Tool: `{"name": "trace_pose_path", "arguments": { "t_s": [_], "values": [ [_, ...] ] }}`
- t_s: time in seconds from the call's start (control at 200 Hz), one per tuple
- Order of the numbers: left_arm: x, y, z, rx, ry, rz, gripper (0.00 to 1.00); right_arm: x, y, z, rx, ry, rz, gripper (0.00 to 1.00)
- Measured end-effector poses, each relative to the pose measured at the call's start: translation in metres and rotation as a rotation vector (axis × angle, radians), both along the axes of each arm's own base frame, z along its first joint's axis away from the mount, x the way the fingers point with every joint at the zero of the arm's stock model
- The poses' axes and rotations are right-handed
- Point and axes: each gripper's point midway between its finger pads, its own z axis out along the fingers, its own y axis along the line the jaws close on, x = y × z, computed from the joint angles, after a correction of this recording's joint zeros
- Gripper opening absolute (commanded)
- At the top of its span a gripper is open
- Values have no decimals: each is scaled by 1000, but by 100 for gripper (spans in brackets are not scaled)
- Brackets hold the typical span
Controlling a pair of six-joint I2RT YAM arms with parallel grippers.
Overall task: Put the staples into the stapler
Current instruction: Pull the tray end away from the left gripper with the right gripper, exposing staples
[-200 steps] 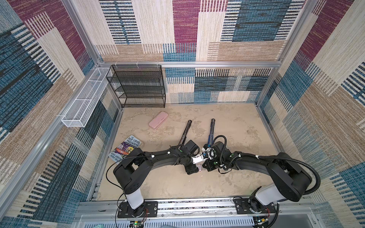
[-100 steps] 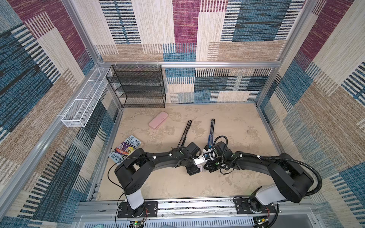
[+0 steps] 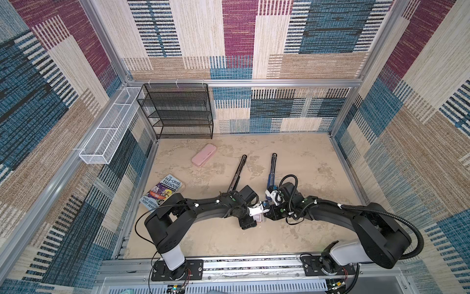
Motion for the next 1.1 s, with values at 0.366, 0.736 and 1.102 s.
{"name": "trace_pose_path", "arguments": {
  "t_s": [0.366,0.736,1.102],
  "values": [
    [-6,-9,-1,-43,20,-41,67,-13,-1,-1,83,40,-67,29],
    [0,-14,-1,-39,17,-37,50,-16,0,-12,84,76,-64,11],
    [-1,-13,-1,-33,24,-38,47,-18,-2,-13,86,81,-78,0]
  ]
}}
